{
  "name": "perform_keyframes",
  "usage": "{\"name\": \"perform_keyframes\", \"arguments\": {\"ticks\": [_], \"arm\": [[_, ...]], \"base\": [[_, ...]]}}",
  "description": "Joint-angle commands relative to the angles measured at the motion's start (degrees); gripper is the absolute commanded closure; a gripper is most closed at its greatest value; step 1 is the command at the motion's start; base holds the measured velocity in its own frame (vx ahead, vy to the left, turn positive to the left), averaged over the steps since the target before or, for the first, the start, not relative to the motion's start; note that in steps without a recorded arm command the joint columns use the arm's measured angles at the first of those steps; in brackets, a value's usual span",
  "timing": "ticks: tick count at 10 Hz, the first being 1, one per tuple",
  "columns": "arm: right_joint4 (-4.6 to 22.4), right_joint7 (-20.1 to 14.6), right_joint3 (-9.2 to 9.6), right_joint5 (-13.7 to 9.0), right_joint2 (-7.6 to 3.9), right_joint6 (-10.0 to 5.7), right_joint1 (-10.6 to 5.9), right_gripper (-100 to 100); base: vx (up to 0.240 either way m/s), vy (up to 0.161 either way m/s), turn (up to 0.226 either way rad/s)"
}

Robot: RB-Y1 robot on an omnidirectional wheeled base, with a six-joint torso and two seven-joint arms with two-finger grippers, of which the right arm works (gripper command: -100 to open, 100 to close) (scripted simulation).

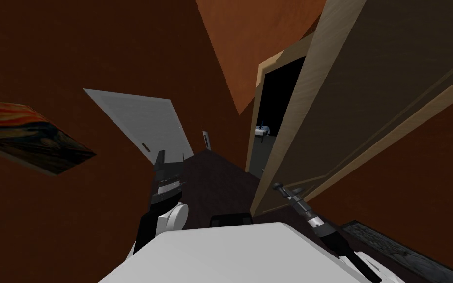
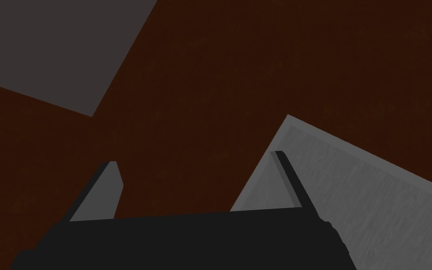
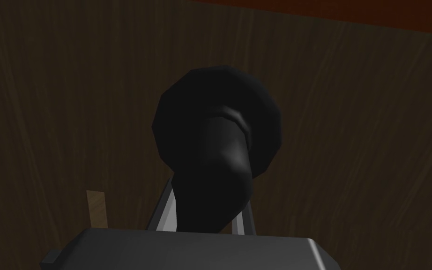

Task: Pull the door open

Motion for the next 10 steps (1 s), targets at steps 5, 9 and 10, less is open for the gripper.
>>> {"name": "perform_keyframes", "arguments": {"ticks": [5,9,10], "arm": [[1.4,-0.2,0.12,0.1,-0.33,-1.41,-0.35,100],[2.6,-0.5,0.23,0.1,-0.55,-2.43,-0.7,100],[2.8,-0.5,0.25,0.1,-0.59,-2.62,-0.77,100]], "base": [[-0.187,-0.08,0.152],[-0.207,-0.069,0.171],[-0.197,-0.064,0.128]]}}
